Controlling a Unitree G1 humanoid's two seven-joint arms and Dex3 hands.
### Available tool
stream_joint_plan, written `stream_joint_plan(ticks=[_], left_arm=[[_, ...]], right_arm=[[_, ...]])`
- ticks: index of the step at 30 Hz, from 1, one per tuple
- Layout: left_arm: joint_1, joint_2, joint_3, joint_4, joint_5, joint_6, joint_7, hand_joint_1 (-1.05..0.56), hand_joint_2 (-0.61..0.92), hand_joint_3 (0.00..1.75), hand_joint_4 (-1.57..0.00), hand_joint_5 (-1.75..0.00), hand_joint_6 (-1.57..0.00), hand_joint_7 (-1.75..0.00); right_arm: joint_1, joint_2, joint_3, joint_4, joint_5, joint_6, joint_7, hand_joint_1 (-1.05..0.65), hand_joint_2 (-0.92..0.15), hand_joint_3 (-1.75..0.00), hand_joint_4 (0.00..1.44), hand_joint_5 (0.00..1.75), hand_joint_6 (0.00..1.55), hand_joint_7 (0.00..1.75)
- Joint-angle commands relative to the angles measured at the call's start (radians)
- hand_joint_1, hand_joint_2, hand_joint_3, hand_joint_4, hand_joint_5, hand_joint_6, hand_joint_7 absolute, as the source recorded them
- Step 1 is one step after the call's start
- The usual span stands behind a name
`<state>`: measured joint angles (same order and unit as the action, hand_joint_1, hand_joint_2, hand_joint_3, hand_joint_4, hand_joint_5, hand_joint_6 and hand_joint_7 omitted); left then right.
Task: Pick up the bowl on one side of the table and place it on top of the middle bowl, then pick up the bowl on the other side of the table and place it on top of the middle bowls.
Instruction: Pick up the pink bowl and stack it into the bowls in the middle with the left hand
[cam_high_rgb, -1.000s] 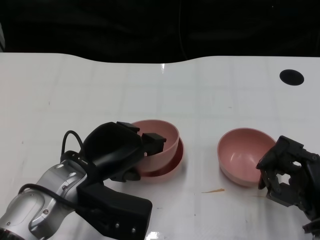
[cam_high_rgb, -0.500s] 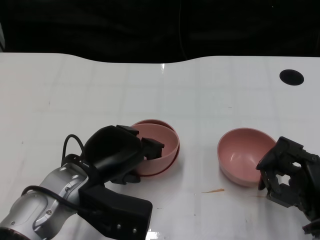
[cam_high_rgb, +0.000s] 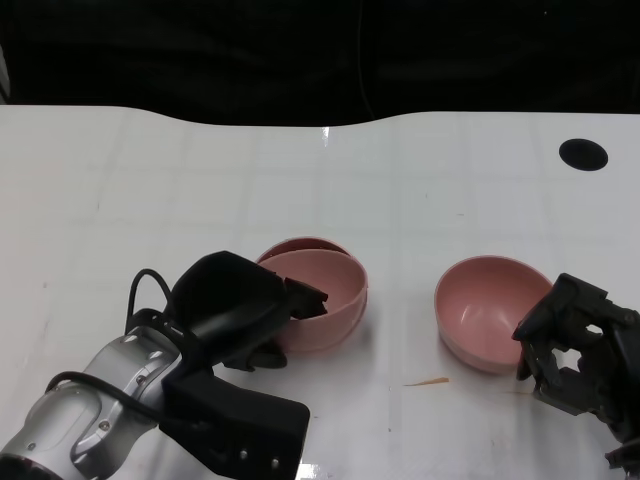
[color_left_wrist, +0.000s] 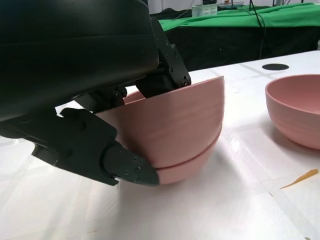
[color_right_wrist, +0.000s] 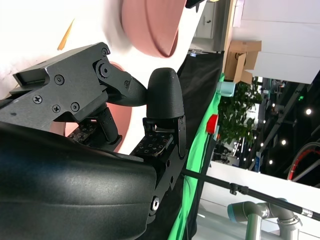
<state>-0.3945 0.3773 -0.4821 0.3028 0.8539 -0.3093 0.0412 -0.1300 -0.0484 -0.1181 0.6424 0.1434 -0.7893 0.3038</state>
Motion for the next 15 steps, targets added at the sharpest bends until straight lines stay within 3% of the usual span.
stream_joint_plan(ticks=[1,15], left_arm=[[0.020,0.018,0.002,-0.022,-0.004,0.008,-0.016,-0.76,0.92,0.34,-0.57,-0.01,-0.67,0.00],[0.040,0.028,-0.004,-0.048,0.023,0.010,0.004,-0.73,0.92,0.33,-0.57,-0.01,-0.69,-0.02]], right_arm=[[-0.001,-0.010,-0.005,0.004,0.005,-0.006,-0.002,-0.12,-0.66,-1.00,0.82,1.69,0.75,1.38],[0.000,-0.011,-0.006,0.000,0.013,-0.001,0.004,-0.10,-0.67,-0.99,0.82,1.69,0.75,1.37]])
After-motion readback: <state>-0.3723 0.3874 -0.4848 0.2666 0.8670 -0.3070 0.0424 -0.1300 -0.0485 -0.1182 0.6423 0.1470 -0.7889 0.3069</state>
